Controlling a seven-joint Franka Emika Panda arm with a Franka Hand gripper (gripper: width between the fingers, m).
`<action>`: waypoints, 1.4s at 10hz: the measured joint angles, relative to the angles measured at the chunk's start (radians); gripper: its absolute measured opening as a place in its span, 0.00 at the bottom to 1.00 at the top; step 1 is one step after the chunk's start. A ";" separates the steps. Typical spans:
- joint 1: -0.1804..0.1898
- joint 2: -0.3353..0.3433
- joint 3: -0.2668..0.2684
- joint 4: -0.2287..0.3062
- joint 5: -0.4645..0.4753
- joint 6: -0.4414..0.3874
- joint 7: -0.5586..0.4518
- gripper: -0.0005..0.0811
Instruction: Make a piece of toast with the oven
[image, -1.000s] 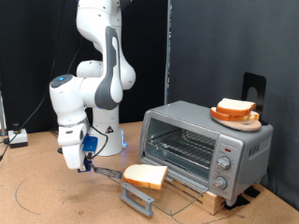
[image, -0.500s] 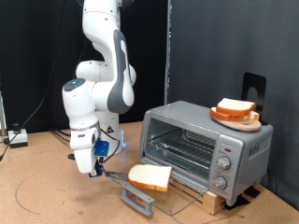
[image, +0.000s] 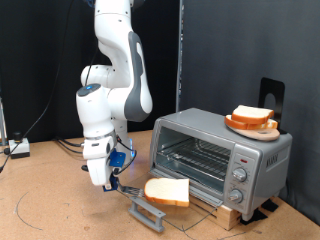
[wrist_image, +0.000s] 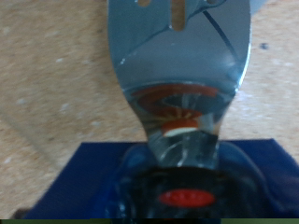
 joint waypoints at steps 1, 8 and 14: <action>0.004 0.013 0.012 0.007 0.050 0.044 -0.005 0.51; 0.009 0.070 0.078 0.053 0.325 0.066 -0.271 0.51; 0.042 0.033 0.176 0.074 0.590 0.055 -0.361 0.51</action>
